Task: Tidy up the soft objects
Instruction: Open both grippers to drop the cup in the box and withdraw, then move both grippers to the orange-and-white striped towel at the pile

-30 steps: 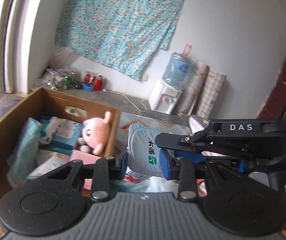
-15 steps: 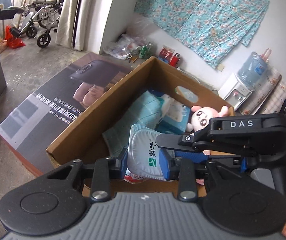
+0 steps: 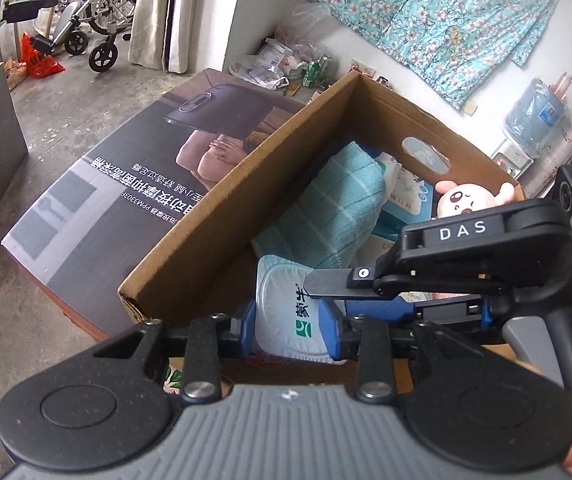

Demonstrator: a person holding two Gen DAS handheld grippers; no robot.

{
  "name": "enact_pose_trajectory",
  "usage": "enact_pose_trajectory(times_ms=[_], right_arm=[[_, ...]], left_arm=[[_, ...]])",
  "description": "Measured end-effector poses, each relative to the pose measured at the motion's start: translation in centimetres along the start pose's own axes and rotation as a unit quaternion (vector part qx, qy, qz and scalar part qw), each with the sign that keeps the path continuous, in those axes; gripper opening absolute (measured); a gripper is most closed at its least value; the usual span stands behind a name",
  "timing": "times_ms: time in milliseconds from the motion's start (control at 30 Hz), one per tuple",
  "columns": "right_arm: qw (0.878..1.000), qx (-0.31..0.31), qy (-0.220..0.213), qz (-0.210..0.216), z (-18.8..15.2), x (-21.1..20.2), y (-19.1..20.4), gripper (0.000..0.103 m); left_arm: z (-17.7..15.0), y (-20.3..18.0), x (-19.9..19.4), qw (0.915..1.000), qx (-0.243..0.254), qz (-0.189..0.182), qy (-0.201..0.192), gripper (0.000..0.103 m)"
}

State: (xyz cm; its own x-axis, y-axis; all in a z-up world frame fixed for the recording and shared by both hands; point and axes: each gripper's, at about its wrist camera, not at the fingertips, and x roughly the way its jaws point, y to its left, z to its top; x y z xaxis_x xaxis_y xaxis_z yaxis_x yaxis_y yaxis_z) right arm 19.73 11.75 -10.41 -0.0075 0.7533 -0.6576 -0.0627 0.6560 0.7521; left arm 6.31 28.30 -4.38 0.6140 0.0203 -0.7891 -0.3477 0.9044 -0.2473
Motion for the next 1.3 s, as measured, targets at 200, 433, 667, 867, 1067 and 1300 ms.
enact_pose_trajectory(times_ms=[200,433,667,867,1067,1300], right_arm=[[1.0,0.004,-0.003,-0.008,-0.2,0.4,-0.6,0.024],[0.999,-0.02,-0.027,-0.007,0.0,-0.7,0.8,0.024],[0.99,-0.076,-0.117,-0.002,-2.1,-6.0,3.0,0.036],[0.965,-0.121,-0.234,-0.016,-8.2,-13.2,2.0,0.056],[0.936,-0.126,-0.322,-0.073,-14.8,-19.7,-1.9,0.065],[0.911,-0.073,-0.383,-0.134,-20.9,-25.9,-8.4,0.066]], left_arm=[[0.0,-0.5,-0.2,0.9999,0.009,-0.013,-0.002,0.05],[0.1,-0.2,-1.2,0.9997,0.004,-0.012,-0.023,0.064],[-0.6,-0.7,-4.2,0.9968,0.015,-0.026,-0.074,0.08],[-2.5,-3.7,-6.9,0.9902,0.063,-0.041,-0.117,0.088],[-5.6,-7.8,-8.2,0.9798,0.123,-0.07,-0.141,0.091],[-9.1,-14.0,-8.4,0.9653,0.183,-0.125,-0.138,0.092]])
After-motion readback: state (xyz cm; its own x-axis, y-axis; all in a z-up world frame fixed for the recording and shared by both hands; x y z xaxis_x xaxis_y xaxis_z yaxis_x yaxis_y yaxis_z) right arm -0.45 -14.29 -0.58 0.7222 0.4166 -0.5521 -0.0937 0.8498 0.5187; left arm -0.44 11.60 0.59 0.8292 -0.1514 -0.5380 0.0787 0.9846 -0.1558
